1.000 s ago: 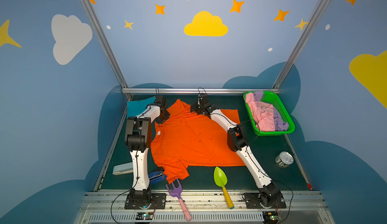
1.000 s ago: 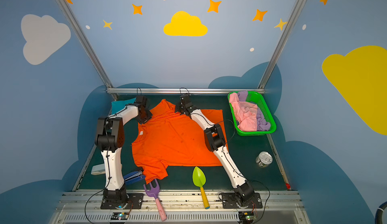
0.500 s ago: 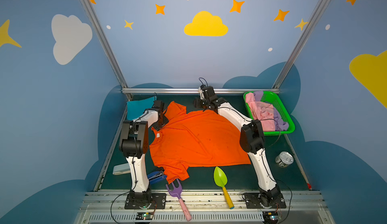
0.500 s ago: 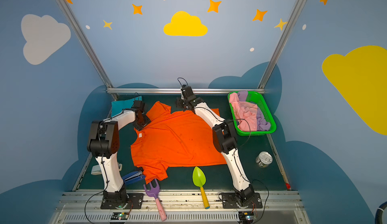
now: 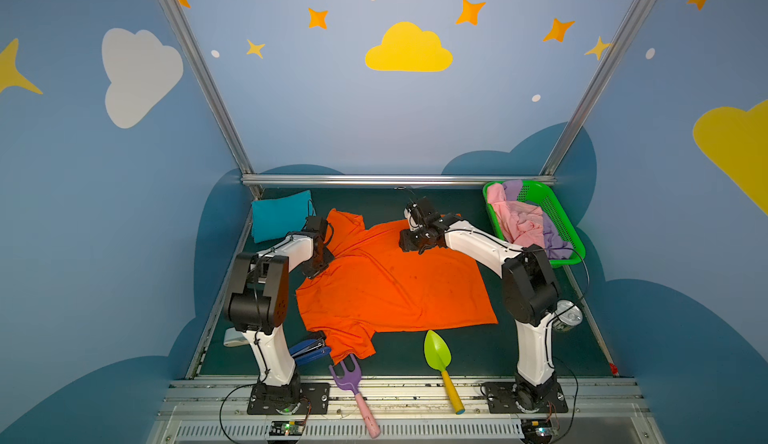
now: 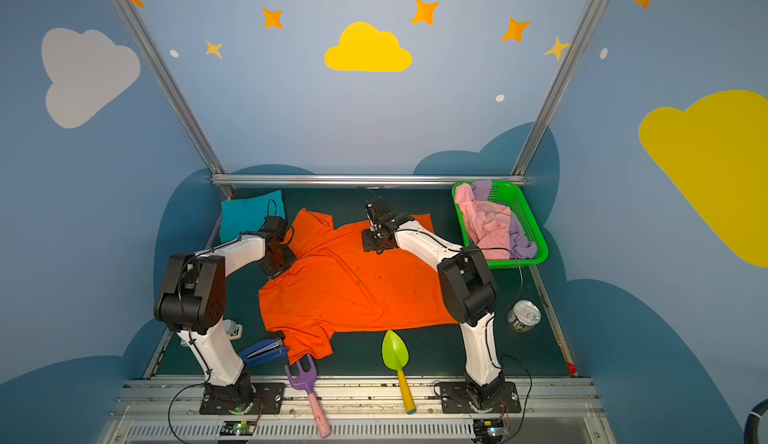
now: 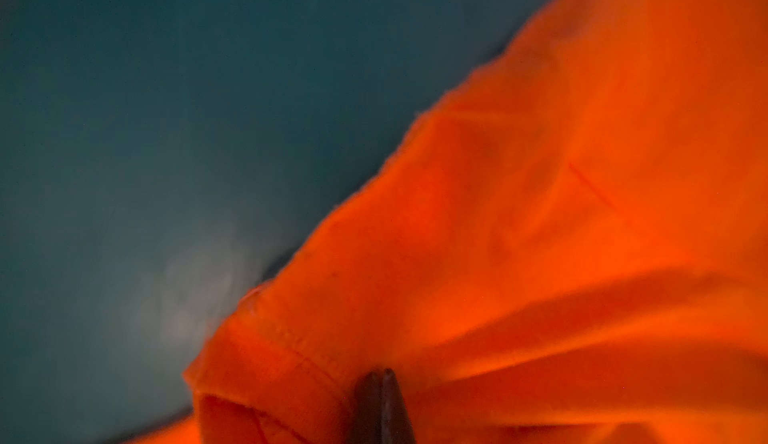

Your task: Fold and stack the t-shirts

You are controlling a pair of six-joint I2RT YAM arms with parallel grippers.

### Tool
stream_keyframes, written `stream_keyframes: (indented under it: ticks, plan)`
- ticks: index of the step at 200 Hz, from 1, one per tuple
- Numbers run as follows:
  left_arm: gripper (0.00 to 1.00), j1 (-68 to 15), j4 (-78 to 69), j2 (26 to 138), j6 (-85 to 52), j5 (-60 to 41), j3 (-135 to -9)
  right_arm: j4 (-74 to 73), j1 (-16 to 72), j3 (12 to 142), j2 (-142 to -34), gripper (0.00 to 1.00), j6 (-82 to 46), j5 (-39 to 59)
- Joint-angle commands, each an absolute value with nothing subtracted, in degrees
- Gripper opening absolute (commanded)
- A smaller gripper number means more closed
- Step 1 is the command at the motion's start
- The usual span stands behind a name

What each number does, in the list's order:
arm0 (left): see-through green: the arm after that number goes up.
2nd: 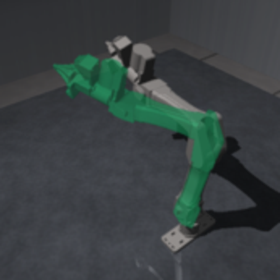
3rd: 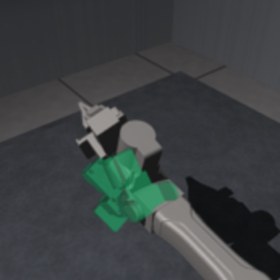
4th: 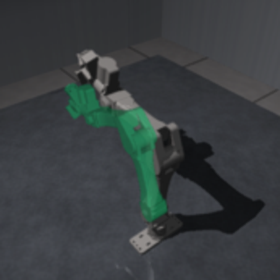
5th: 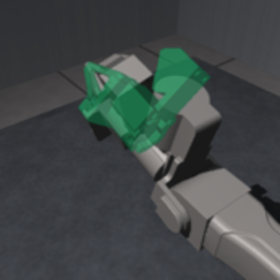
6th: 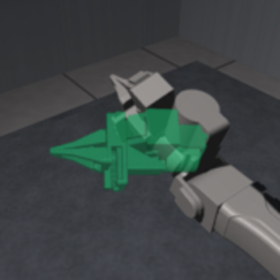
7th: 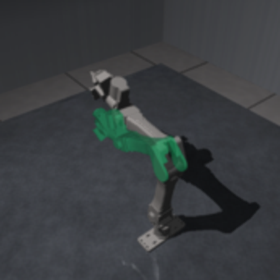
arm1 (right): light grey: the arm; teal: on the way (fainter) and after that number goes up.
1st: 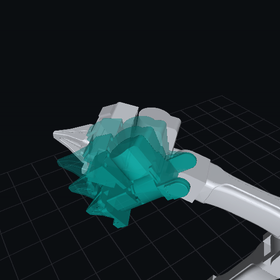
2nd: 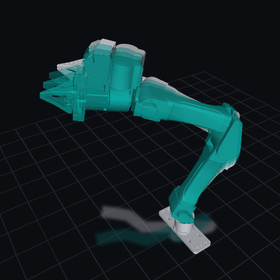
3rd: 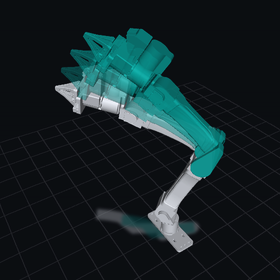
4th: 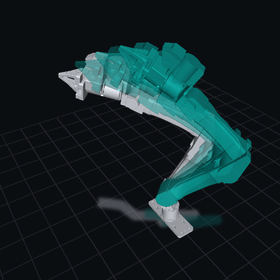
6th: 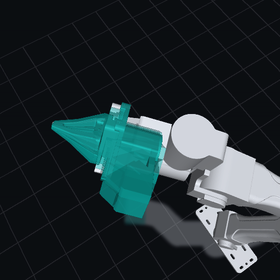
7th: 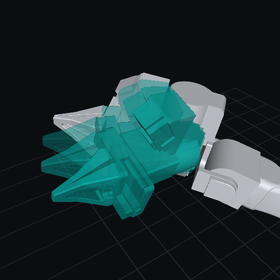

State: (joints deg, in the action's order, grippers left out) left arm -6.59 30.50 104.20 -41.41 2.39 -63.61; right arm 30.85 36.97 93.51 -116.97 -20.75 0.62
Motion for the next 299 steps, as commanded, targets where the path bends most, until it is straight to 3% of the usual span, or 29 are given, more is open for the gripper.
stream_keyframes:
  ticks: [1,14,30,44,106,146,166,186,193,203,263,299]
  plan:
    - [0.04,-7.7,39.9,102.0,-42.3,0.7,-61.5,38.1,36.6,94.8,-116.1,0.52,-21.3,-0.5]
    - [0.14,-7.7,41.8,100.5,-42.7,0.7,-63.1,38.4,36.6,94.7,-116.0,0.51,-20.8,-0.3]
    - [0.41,-7.7,43.7,99.9,-42.8,2.2,-68.3,38.4,36.5,94.5,-115.4,0.51,-20.4,-0.4]
    - [0.50,-7.9,44.2,101.4,-42.8,3.8,-74.8,38.2,36.4,94.3,-114.8,0.52,-20.2,-0.5]
    - [0.62,-9.3,52.9,127.7,-40.5,9.3,-111.9,37.9,34.8,92.5,-113.6,0.53,-19.8,0.1]
    - [0.70,-9.8,61.1,140.0,-40.5,12.2,-127.3,37.7,33.0,92.2,-113.5,0.53,-20.1,2.3]
    - [0.66,-10.1,64.3,144.1,-40.5,12.9,-131.8,37.6,32.7,92.2,-113.3,0.53,-20.2,3.2]
    - [0.19,-10.3,65.9,144.8,-40.8,13.4,-132.0,37.6,32.6,92.1,-113.0,0.53,-20.4,3.8]
    - [0.10,-10.7,65.7,143.8,-40.9,13.8,-130.7,37.5,32.6,92.0,-112.9,0.53,-20.5,4.1]
    - [0.04,-11.3,64.9,141.3,-40.9,14.7,-127.2,37.4,32.8,91.8,-112.5,0.52,-20.7,4.5]
    - [0.09,-19.2,54.5,115.9,-44.6,21.0,-92.8,36.4,34.4,91.6,-110.3,0.52,-22.2,6.6]
    - [0.39,-21.4,51.4,113.0,-48.2,17.8,-79.9,36.3,36.0,92.3,-110.2,0.52,-23.0,9.3]
